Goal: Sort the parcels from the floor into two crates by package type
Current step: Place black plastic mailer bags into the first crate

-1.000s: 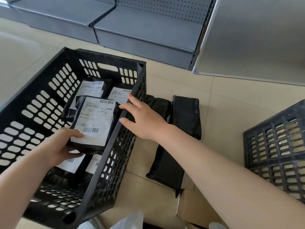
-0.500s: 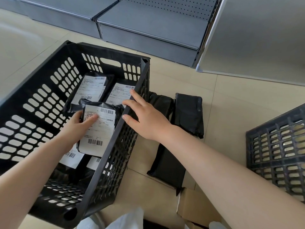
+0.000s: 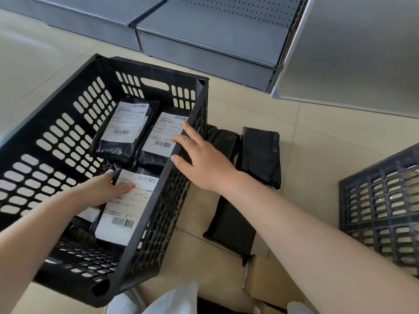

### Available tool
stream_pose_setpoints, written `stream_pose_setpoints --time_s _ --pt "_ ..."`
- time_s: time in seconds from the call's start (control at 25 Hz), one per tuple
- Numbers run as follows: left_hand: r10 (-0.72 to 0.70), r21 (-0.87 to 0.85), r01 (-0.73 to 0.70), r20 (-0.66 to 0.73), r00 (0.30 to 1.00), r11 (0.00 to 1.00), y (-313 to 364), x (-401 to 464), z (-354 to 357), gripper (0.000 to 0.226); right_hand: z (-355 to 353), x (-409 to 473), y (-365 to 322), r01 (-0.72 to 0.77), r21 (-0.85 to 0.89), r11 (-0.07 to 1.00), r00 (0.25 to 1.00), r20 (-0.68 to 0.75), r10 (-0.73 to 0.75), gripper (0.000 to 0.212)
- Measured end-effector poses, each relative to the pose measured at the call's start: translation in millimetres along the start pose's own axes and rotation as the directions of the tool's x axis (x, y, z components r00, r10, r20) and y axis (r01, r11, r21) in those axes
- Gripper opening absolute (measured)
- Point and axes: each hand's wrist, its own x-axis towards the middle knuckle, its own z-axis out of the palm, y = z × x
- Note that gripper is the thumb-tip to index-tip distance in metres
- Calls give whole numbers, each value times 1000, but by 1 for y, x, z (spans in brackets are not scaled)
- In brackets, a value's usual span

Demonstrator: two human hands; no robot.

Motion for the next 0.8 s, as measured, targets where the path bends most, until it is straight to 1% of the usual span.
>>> stream_pose_setpoints --time_s 0.2,0.28,0.32,0.36,0.44,0.48,0.52,0.6,0.64,0.68,0.8 --pt "9 17 -9 -13 1000 1000 9 12 12 44 2 1 1 7 -2 1000 1000 -8 -7 51" --pt "-9 42 8 25 1000 999 11 11 14 54 3 1 1 6 -4 1000 1000 -12 -6 51" --pt "-12 82 6 71 997 997 14 9 15 64 4 1 1 6 -6 1000 1000 -15 -6 50" --pt "-27 133 16 82 996 991 12 13 16 80 4 1 1 6 -9 1000 1000 -17 -7 50" --pt "-55 183 49 30 998 982 4 27 23 114 4 1 2 6 -13 1000 1000 -19 -6 50" --pt "-72 199 69 11 997 978 8 26 28 118 5 1 2 7 -14 1000 1000 -21 -7 50" --pt "-91 223 90 -7 996 971 15 22 33 106 6 1 3 8 -12 1000 1000 -22 -9 50" --pt "-116 289 135 -82 990 948 25 19 44 74 6 2 4 11 -9 1000 1000 -25 -11 50" --pt "-134 318 162 -110 985 934 28 20 49 65 7 2 4 12 -7 1000 1000 -27 -12 50" --pt "-145 324 181 -133 980 928 30 21 52 60 7 2 4 14 -6 1000 999 -30 -14 50" --pt "-137 354 189 -169 976 916 30 24 62 60 8 2 5 18 -3 1000 999 -33 -18 50"
